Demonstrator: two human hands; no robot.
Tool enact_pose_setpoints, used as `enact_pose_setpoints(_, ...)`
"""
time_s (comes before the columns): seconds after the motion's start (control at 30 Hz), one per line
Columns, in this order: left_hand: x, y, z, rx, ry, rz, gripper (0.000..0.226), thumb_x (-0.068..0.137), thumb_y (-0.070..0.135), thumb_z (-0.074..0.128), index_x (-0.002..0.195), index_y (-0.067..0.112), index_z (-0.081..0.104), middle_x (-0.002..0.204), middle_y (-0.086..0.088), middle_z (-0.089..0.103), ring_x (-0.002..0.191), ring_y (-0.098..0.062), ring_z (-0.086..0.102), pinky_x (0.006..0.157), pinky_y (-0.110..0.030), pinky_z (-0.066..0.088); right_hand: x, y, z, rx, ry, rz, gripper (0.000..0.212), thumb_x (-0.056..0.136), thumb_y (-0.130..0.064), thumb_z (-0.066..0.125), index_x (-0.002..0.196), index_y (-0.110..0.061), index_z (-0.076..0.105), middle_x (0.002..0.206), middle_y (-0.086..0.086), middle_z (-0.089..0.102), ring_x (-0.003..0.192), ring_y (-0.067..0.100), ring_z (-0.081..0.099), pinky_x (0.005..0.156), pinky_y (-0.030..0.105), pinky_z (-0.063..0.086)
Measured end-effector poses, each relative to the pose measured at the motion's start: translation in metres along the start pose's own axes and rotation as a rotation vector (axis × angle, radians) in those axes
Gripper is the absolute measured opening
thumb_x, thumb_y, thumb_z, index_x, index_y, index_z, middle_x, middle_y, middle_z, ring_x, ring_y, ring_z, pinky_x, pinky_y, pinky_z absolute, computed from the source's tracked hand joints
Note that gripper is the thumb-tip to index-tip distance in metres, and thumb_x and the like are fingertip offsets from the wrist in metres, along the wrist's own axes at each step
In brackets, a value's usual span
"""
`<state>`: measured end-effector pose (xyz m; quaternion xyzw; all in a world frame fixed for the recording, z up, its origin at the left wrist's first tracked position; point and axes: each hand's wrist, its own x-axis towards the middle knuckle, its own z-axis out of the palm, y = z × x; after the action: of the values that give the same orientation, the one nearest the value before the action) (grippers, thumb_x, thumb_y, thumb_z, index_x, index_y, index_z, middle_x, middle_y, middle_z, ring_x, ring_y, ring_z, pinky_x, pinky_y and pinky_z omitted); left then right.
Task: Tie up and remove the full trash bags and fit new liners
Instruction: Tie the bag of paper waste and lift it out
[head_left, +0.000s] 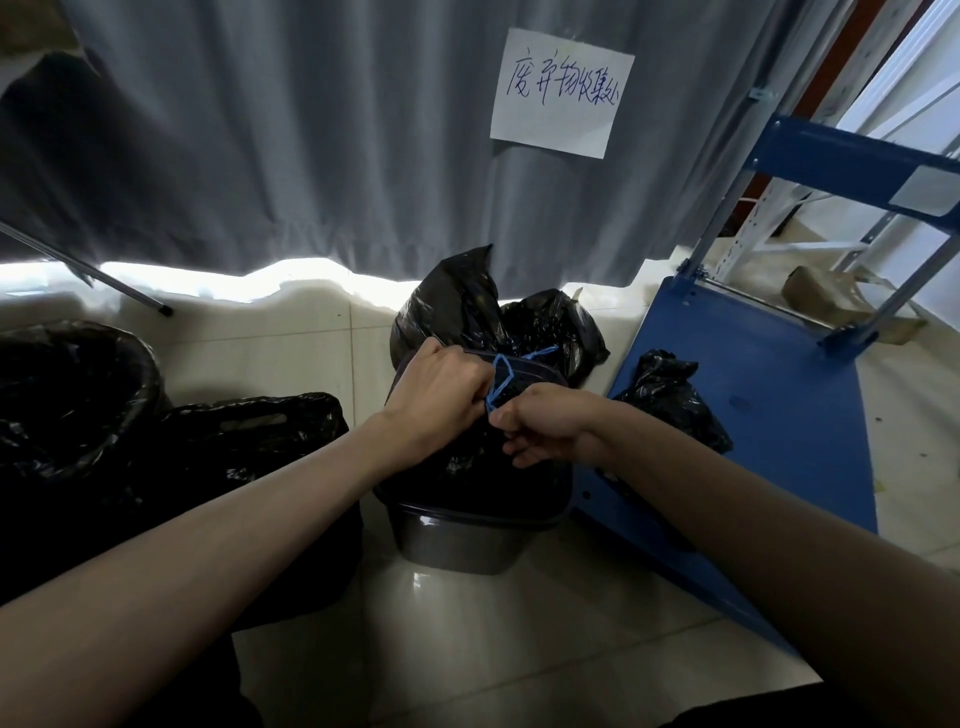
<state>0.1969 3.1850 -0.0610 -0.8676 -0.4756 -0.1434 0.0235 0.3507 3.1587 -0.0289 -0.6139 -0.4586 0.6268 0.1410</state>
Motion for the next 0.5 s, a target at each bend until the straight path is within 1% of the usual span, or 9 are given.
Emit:
enact_pose_setpoints(0.07, 0.002, -0.005, -0.003, -0.030, -0.018, -0.036, 0.015, 0.080, 0.025, 0.060, 0.073, 0.024, 0.048, 0.076, 0.009, 0.059, 0.078, -0.018, 0.057, 0.080, -0.033, 0.036, 0.003, 0.002, 0.002, -0.030, 0.092, -0.094, 0.019, 0.093, -0.010, 0.061, 0.077, -0.014, 0.053, 0.071, 0.003, 0.051, 0.063, 0.011, 0.053, 0.056, 0.024, 0.051)
enact_pose_setpoints(0.1, 0.004, -0.008, -0.005, -0.047, -0.035, -0.060, 0.013, 0.080, 0.026, 0.061, 0.075, 0.025, 0.049, 0.077, 0.008, 0.061, 0.079, -0.018, 0.058, 0.082, -0.034, 0.037, 0.006, 0.004, 0.002, -0.092, 0.186, -0.159, 0.015, 0.089, -0.010, 0.066, 0.083, -0.015, 0.053, 0.076, 0.004, 0.053, 0.065, 0.012, 0.053, 0.055, 0.024, 0.050)
enact_pose_setpoints(0.13, 0.006, -0.010, -0.008, -0.067, -0.045, -0.076, 0.013, 0.080, 0.027, 0.063, 0.076, 0.025, 0.051, 0.075, 0.009, 0.061, 0.079, -0.018, 0.059, 0.080, -0.033, 0.037, 0.010, 0.006, 0.001, -0.193, 0.291, -0.223, 0.020, 0.085, -0.011, 0.070, 0.092, -0.016, 0.052, 0.084, 0.005, 0.053, 0.070, 0.014, 0.053, 0.057, 0.026, 0.049)
enact_pose_setpoints(0.2, 0.008, -0.013, -0.015, -0.123, -0.052, -0.089, 0.013, 0.080, 0.026, 0.065, 0.075, 0.026, 0.053, 0.070, 0.011, 0.057, 0.077, -0.017, 0.060, 0.073, -0.030, 0.033, 0.016, 0.013, -0.004, -0.431, 0.425, -0.315, 0.051, 0.076, -0.017, 0.077, 0.119, -0.018, 0.049, 0.108, 0.006, 0.044, 0.089, 0.017, 0.049, 0.077, 0.031, 0.050)
enact_pose_setpoints(0.23, 0.008, -0.013, -0.018, -0.152, -0.057, -0.086, 0.012, 0.080, 0.027, 0.066, 0.075, 0.027, 0.055, 0.069, 0.012, 0.056, 0.076, -0.016, 0.061, 0.072, -0.028, 0.032, 0.020, 0.016, -0.006, -0.534, 0.436, -0.330, 0.064, 0.073, -0.021, 0.078, 0.128, -0.021, 0.045, 0.116, 0.006, 0.038, 0.099, 0.019, 0.045, 0.089, 0.034, 0.049)
enact_pose_setpoints(0.27, 0.008, -0.012, -0.020, -0.168, -0.067, -0.076, 0.011, 0.080, 0.028, 0.067, 0.076, 0.027, 0.056, 0.069, 0.012, 0.056, 0.077, -0.015, 0.061, 0.073, -0.028, 0.032, 0.022, 0.019, -0.007, -0.618, 0.426, -0.333, 0.069, 0.072, -0.023, 0.078, 0.132, -0.022, 0.043, 0.120, 0.007, 0.035, 0.106, 0.021, 0.042, 0.096, 0.037, 0.047)
enact_pose_setpoints(0.33, 0.008, -0.011, -0.021, -0.147, -0.118, -0.056, 0.015, 0.077, 0.038, 0.068, 0.083, 0.028, 0.058, 0.075, 0.012, 0.061, 0.081, -0.014, 0.062, 0.078, -0.030, 0.034, 0.027, 0.025, -0.007, -0.714, 0.374, -0.299, 0.060, 0.075, -0.026, 0.077, 0.128, -0.019, 0.048, 0.119, 0.009, 0.035, 0.112, 0.025, 0.040, 0.098, 0.041, 0.045)
enact_pose_setpoints(0.43, 0.003, -0.015, -0.017, -0.049, -0.292, -0.088, 0.058, 0.065, 0.062, 0.071, 0.110, 0.031, 0.052, 0.104, 0.011, 0.063, 0.098, -0.017, 0.060, 0.085, -0.036, 0.033, 0.033, 0.027, -0.005, -0.800, 0.350, -0.296, 0.029, 0.088, -0.022, 0.066, 0.115, -0.011, 0.061, 0.115, 0.012, 0.055, 0.115, 0.027, 0.049, 0.093, 0.041, 0.048)
enact_pose_setpoints(0.5, -0.003, -0.016, -0.011, 0.016, -0.398, -0.103, 0.080, 0.060, 0.067, 0.072, 0.126, 0.031, 0.045, 0.123, 0.005, 0.057, 0.112, -0.021, 0.056, 0.089, -0.038, 0.035, 0.033, 0.021, -0.002, -0.760, 0.385, -0.323, 0.021, 0.093, -0.018, 0.058, 0.112, -0.011, 0.060, 0.113, 0.010, 0.062, 0.110, 0.029, 0.056, 0.090, 0.038, 0.047)
